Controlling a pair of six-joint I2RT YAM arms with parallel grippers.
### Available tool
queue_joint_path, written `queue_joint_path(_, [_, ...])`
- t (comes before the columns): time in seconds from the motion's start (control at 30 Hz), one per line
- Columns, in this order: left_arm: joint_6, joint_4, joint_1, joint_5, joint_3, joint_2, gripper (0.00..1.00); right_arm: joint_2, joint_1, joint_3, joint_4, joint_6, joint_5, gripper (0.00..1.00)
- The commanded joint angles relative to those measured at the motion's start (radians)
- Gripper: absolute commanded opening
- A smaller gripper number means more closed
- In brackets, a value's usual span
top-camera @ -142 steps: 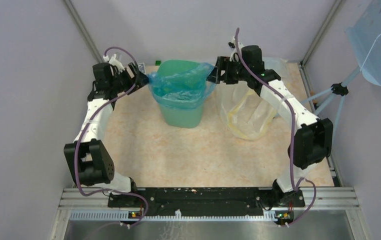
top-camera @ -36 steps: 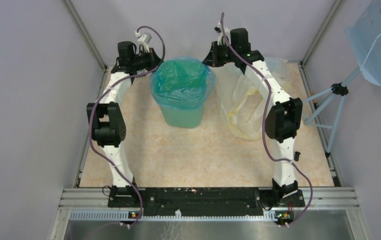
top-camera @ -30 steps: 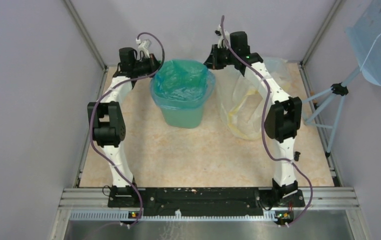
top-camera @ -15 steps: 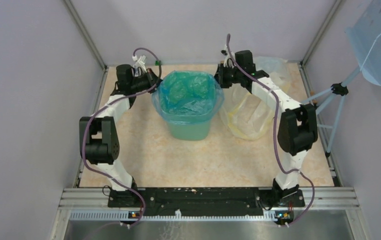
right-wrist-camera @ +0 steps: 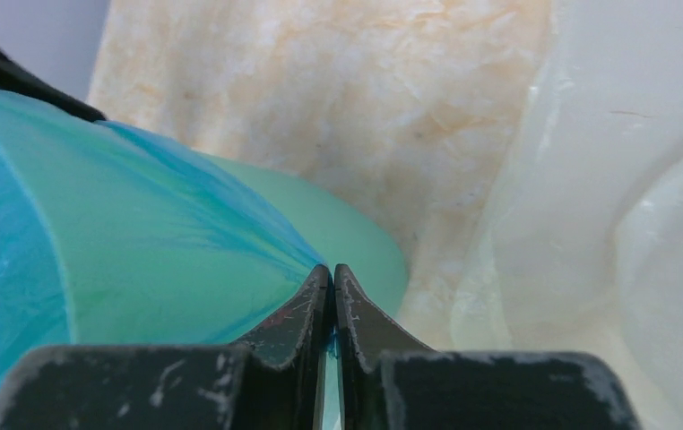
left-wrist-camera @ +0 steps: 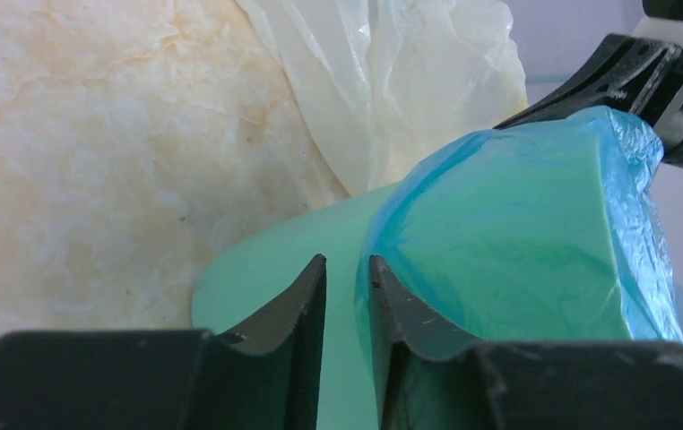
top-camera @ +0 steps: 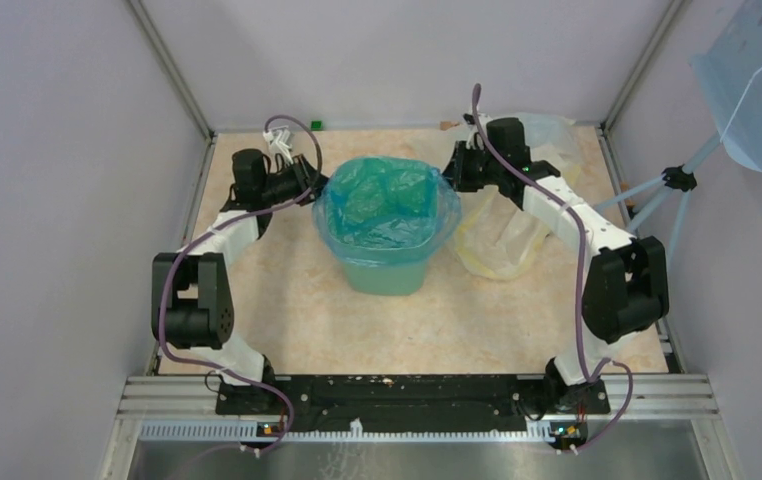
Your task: Put the trash bags into the trash bin
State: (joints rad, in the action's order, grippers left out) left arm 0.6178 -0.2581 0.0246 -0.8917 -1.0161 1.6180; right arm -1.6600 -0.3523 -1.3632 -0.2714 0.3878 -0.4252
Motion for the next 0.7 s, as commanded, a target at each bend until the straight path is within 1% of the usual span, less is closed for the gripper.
queue_joint_path(0.0, [-0.028,-0.005,-0.018,0.063,0.008,-0.046,0.36,-0.013,0.018,-0.092,-0.075,-0.07,0.173,0.1])
queue_joint_path(0.07, [-0.01,-0.021,-0.063,0.052,0.017,-0.051,0.44,-0.038,0.035,-0.139,-0.12,-0.089,0.2,0.14])
queue_joint_path(0.13, [-0.001,-0.018,-0.092,0.05,0.019,-0.069,0.49,-0.04,0.059,-0.168,-0.141,-0.095,0.188,0.2])
queue_joint_path(0.2, [-0.007,0.004,-0.117,0.064,0.018,-0.101,0.53,-0.021,0.076,-0.182,-0.15,-0.098,0.185,0.29])
queue_joint_path(0.27, [-0.016,0.037,-0.14,0.091,0.022,-0.148,0.57,0.015,0.079,-0.188,-0.161,-0.104,0.197,0.42])
queue_joint_path(0.33, [-0.019,0.064,-0.156,0.132,0.043,-0.208,0.65,0.057,0.081,-0.172,-0.159,-0.097,0.192,0.48])
queue_joint_path(0.4, [-0.006,0.079,-0.162,0.18,0.088,-0.278,0.74,0.107,0.083,-0.131,-0.142,-0.079,0.176,0.52])
queue_joint_path(0.43, [0.008,0.081,-0.163,0.198,0.128,-0.315,0.76,0.136,0.084,-0.099,-0.128,-0.067,0.169,0.54])
queue_joint_path(0.53, [0.077,0.05,-0.164,0.201,0.237,-0.419,0.79,0.234,0.102,0.04,-0.07,-0.014,0.141,0.61])
queue_joint_path(0.67, [0.177,-0.034,-0.163,0.134,0.355,-0.512,0.8,0.338,0.117,0.17,-0.011,0.039,0.082,0.71])
